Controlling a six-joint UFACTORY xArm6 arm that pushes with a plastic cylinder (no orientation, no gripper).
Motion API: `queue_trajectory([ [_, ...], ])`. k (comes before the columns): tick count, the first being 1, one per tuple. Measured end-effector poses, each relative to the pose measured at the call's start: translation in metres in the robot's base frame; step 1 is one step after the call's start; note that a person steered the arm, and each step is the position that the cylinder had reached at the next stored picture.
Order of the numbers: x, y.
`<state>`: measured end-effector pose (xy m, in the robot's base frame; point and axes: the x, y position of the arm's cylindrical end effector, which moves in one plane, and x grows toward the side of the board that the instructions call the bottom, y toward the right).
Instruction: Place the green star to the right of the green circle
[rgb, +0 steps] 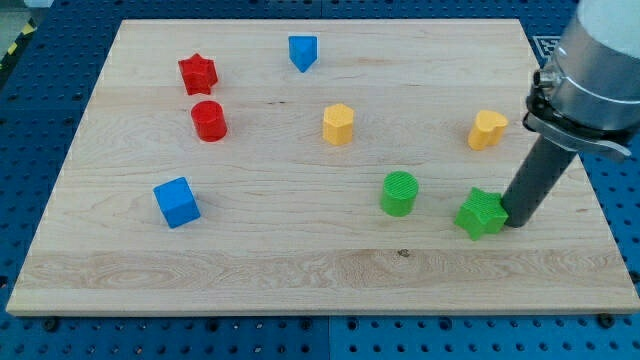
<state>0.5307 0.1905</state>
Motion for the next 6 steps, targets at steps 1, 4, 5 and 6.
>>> queue_trajectory([
  [1, -0.004, -0.018],
  [4, 0.031, 0.002],
  [5, 0.065, -0.006],
  [6, 0.051, -0.046],
])
